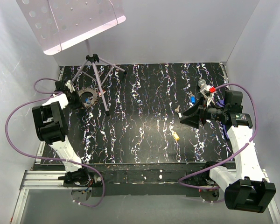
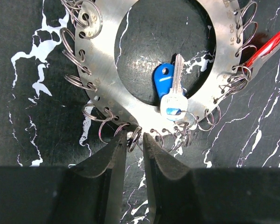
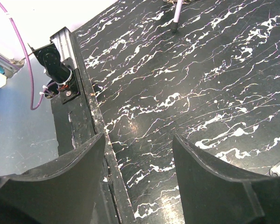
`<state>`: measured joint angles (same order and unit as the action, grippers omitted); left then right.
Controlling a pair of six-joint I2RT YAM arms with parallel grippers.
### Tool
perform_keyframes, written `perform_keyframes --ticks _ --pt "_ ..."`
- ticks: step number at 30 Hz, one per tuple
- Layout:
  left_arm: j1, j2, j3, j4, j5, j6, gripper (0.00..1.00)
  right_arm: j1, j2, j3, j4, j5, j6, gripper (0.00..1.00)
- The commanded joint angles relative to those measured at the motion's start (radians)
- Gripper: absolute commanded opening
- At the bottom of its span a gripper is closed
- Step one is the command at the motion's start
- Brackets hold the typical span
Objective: Put the keys on the keyring
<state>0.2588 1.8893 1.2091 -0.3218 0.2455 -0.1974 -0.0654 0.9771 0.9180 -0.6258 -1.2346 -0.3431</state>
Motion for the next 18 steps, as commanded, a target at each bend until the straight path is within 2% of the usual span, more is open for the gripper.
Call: perform_keyframes --ticks 1,9,18 --pt "-0.006 -0.004 0.037 -0.013 0.008 0.018 0.20 -0.002 0.000 -0.011 0.018 -0.026 -0.002 0.68" --pt "-0.007 0.004 0.043 -0.017 0.020 0.019 0.14 -0.004 0.003 -0.011 0.018 -0.026 -0.004 0.68" --pt "-0.009 0.016 0.052 -0.029 0.018 0.016 0.14 -0.002 0.002 -0.010 0.018 -0.025 -0.005 0.68"
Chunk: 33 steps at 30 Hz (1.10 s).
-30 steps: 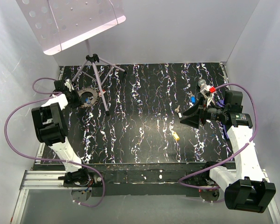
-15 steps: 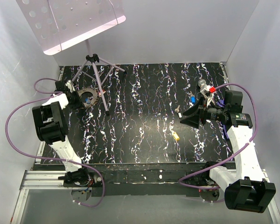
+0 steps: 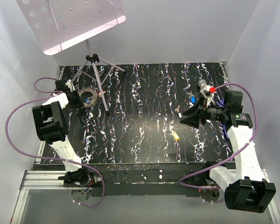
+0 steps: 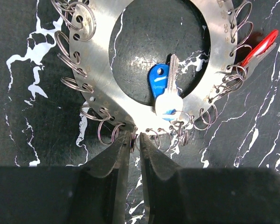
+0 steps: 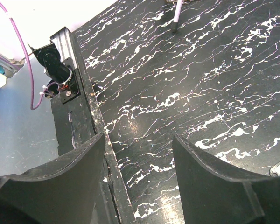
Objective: Put the keys on the keyring
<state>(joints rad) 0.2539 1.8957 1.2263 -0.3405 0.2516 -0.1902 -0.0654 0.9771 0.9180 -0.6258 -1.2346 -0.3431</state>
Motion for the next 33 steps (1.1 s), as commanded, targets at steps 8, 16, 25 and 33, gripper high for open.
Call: perform_keyframes --ticks 8,16,25,33 --pt "-0.002 0.026 0.044 -0.028 0.015 0.011 0.13 -0.002 0.003 -0.008 0.017 -0.025 -0.008 0.68" --pt "-0.002 0.005 0.042 -0.026 0.014 0.011 0.00 -0.002 0.000 -0.007 0.015 -0.026 -0.008 0.68" --pt "-0.004 -0.266 -0.057 0.041 -0.106 0.037 0.00 -0.002 0.003 -0.005 0.008 -0.026 -0.014 0.68" --pt "-0.100 -0.559 -0.186 0.045 -0.201 0.107 0.00 -0.002 0.000 -0.007 -0.012 -0.040 -0.043 0.68"
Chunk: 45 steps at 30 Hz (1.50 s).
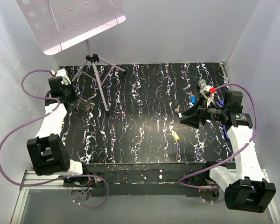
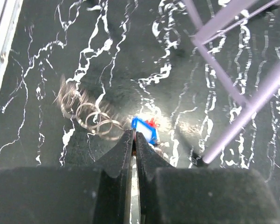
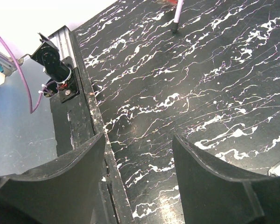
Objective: Put the keys on the keyring
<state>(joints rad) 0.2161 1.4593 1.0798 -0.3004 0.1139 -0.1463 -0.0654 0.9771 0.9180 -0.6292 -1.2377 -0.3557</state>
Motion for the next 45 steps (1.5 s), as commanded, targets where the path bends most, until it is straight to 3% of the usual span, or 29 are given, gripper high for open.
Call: perform_keyframes --ticks 1,7,13,17,21,26,37,45 --pt "-0.075 -0.152 -0.040 -0.015 -0.072 0.073 0.00 -0.004 0.000 -0.007 -0.013 -0.043 -0.043 0.68" --pt "-0.155 -0.353 -0.073 -0.107 -0.068 0.111 0.00 -0.002 0.003 -0.004 -0.076 -0.068 -0.126 0.68" --pt "-0.291 -0.493 -0.096 -0.189 0.099 0.143 0.00 -0.004 0.015 0.004 -0.225 -0.137 -0.325 0.67" --pt "-0.418 -0.517 -0.098 -0.209 0.226 0.188 0.00 -0.004 0.031 0.021 -0.383 -0.161 -0.570 0.68" --pt "-0.569 -0.484 -0.066 -0.226 0.239 0.221 0.00 -0.004 0.057 0.028 -0.539 -0.189 -0.803 0.69" --pt "-0.763 -0.396 0.003 -0.223 0.233 0.289 0.00 0.004 0.159 0.054 -0.964 -0.213 -1.426 0.74" --pt "-0.986 -0.243 0.052 -0.115 0.277 0.333 0.00 0.143 0.288 0.222 -0.960 -0.149 -1.355 0.69" --pt "-1.021 -0.267 -0.030 0.053 0.358 0.363 0.00 0.370 0.364 0.386 -0.798 -0.054 -1.036 0.61"
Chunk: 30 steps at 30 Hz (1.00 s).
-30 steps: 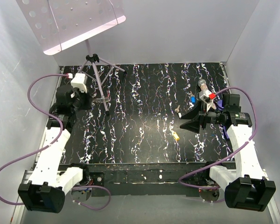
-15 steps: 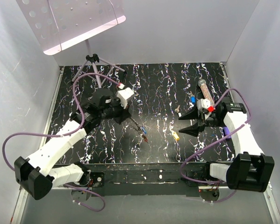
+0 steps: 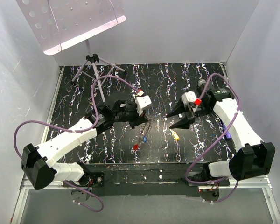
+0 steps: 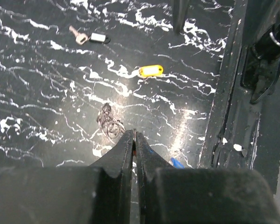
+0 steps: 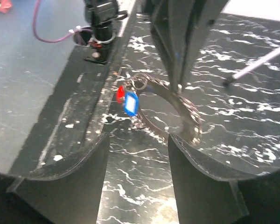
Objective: Put the keys on the keyring
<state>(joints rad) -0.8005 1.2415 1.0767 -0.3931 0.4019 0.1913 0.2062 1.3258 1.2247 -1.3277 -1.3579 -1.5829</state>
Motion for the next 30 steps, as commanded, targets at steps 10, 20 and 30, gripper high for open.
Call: perform_keyframes --ticks 10,20,30 --pt "-0.006 -0.178 -0.277 0.491 0.182 -0.024 0.00 0.228 0.047 0.222 -0.070 0.293 0.310 0.55" --pt "-0.006 -0.209 -0.408 0.669 0.252 0.075 0.00 0.309 -0.098 -0.034 0.582 0.330 0.628 0.56" --pt "-0.003 -0.165 -0.449 0.816 0.311 0.074 0.00 0.386 -0.304 -0.353 1.160 0.421 0.966 0.50"
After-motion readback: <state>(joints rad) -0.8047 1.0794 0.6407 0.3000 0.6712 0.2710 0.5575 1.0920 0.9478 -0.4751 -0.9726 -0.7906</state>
